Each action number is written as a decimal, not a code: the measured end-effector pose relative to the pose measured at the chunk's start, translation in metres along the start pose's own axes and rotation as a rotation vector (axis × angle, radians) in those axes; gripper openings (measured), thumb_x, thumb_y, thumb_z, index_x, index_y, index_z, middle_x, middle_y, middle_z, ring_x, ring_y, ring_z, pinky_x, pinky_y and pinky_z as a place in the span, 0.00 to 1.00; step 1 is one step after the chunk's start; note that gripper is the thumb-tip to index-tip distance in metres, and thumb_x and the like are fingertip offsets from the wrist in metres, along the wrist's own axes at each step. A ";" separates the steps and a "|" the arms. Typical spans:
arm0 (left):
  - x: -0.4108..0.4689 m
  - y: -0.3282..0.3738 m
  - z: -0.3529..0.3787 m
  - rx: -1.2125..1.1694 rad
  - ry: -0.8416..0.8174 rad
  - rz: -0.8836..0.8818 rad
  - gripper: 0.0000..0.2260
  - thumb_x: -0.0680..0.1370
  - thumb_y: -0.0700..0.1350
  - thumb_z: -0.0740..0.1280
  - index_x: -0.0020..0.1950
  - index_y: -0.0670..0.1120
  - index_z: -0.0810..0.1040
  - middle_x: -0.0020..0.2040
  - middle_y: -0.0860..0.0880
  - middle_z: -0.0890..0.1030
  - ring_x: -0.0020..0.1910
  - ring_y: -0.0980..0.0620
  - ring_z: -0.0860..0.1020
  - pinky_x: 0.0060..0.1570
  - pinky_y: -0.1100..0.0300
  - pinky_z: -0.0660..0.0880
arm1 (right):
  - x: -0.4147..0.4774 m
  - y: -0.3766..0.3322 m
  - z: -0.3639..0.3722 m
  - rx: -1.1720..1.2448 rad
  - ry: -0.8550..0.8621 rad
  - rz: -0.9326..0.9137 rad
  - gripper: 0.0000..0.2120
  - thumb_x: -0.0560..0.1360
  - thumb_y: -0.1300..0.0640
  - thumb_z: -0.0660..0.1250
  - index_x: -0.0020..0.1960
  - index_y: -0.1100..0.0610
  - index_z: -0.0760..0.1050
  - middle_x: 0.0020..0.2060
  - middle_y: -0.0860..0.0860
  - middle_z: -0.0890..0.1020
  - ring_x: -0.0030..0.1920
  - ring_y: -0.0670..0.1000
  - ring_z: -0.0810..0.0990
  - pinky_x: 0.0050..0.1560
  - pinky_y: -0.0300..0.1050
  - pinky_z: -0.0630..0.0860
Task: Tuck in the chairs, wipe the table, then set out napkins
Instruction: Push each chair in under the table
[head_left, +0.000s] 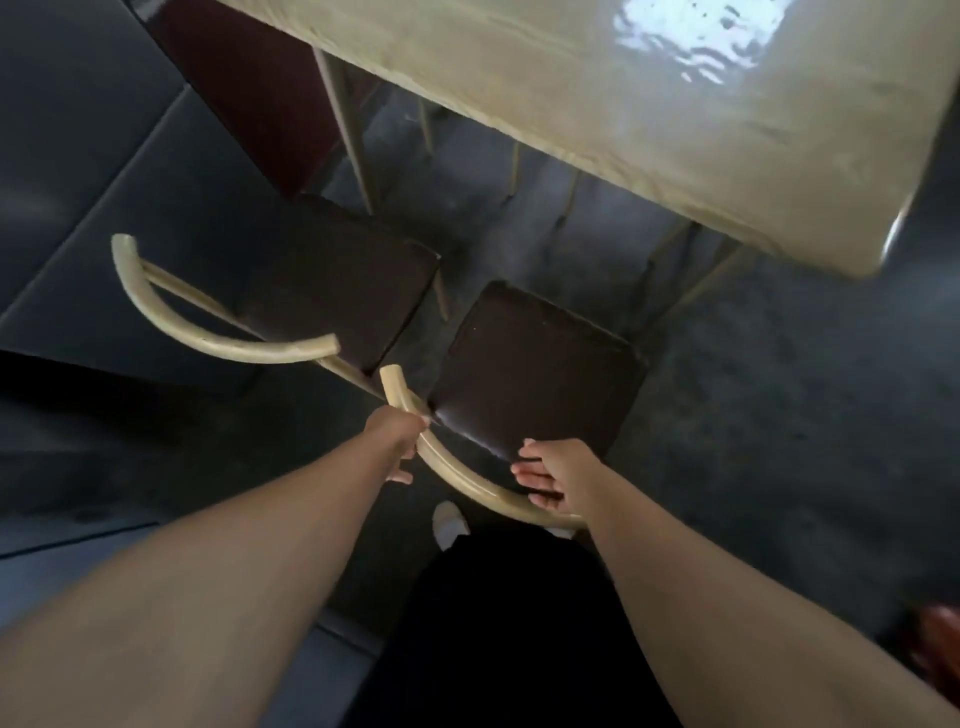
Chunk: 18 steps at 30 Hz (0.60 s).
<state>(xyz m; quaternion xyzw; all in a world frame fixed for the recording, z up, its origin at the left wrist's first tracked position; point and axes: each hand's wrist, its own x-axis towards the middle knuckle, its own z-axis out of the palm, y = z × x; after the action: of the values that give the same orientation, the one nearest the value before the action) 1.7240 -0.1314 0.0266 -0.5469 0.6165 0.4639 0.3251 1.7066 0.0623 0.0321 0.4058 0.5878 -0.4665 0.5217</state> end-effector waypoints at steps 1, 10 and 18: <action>-0.001 0.001 0.001 0.035 0.003 0.010 0.18 0.79 0.43 0.65 0.68 0.39 0.70 0.61 0.42 0.74 0.58 0.44 0.76 0.49 0.41 0.79 | -0.002 0.006 -0.003 0.024 0.009 -0.004 0.12 0.82 0.55 0.60 0.64 0.55 0.74 0.59 0.54 0.82 0.51 0.48 0.79 0.53 0.47 0.71; 0.003 -0.004 0.012 0.190 -0.001 0.088 0.16 0.79 0.41 0.66 0.65 0.37 0.72 0.59 0.40 0.77 0.55 0.42 0.78 0.49 0.44 0.79 | -0.001 0.029 -0.018 0.127 0.069 -0.022 0.13 0.82 0.55 0.59 0.63 0.56 0.75 0.58 0.52 0.82 0.35 0.45 0.76 0.32 0.40 0.66; 0.015 -0.008 0.011 0.290 -0.076 0.053 0.14 0.80 0.42 0.65 0.64 0.39 0.73 0.55 0.39 0.81 0.48 0.43 0.82 0.45 0.47 0.80 | 0.008 0.071 -0.006 0.118 0.087 0.170 0.18 0.81 0.45 0.58 0.51 0.60 0.76 0.41 0.53 0.84 0.38 0.49 0.80 0.43 0.45 0.74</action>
<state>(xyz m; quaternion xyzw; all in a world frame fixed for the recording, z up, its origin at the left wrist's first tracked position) 1.7280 -0.1264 0.0067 -0.4599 0.6784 0.3988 0.4113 1.7729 0.0849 0.0154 0.5041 0.5449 -0.4364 0.5085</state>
